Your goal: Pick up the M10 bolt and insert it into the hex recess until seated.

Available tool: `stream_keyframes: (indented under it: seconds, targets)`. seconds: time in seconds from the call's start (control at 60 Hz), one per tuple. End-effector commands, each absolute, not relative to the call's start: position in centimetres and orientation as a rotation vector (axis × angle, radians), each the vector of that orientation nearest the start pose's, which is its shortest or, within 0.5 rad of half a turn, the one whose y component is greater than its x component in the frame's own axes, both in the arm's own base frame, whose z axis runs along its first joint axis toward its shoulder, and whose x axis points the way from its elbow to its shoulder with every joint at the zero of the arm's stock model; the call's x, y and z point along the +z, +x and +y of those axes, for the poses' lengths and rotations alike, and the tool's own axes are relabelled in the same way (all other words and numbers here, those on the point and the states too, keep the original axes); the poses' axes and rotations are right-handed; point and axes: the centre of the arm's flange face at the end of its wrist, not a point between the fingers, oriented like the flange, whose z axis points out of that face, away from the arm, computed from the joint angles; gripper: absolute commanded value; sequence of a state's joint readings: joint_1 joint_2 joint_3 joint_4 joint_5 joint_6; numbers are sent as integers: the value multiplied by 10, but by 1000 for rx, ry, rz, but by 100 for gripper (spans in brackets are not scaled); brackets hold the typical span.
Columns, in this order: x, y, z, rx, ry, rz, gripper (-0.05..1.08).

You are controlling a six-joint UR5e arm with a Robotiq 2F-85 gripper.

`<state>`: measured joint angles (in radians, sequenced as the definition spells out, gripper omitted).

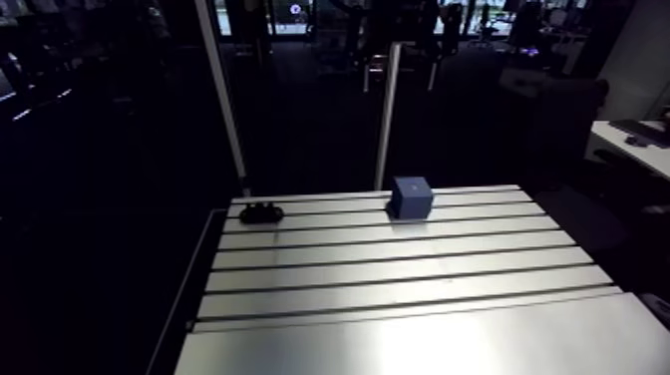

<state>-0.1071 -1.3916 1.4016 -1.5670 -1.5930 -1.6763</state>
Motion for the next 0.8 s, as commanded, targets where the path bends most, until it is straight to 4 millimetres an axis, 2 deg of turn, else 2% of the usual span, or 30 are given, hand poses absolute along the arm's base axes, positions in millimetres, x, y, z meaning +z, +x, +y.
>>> stream_keyframes:
  seconds: [0.017, 0.483, 0.8]
  targets:
    - [482, -565, -88, 15, 35, 3130, 0]
    - [485, -562, -90, 9, 23, 3125, 0]
    - [486, -566, -91, 5, 11, 3129, 0]
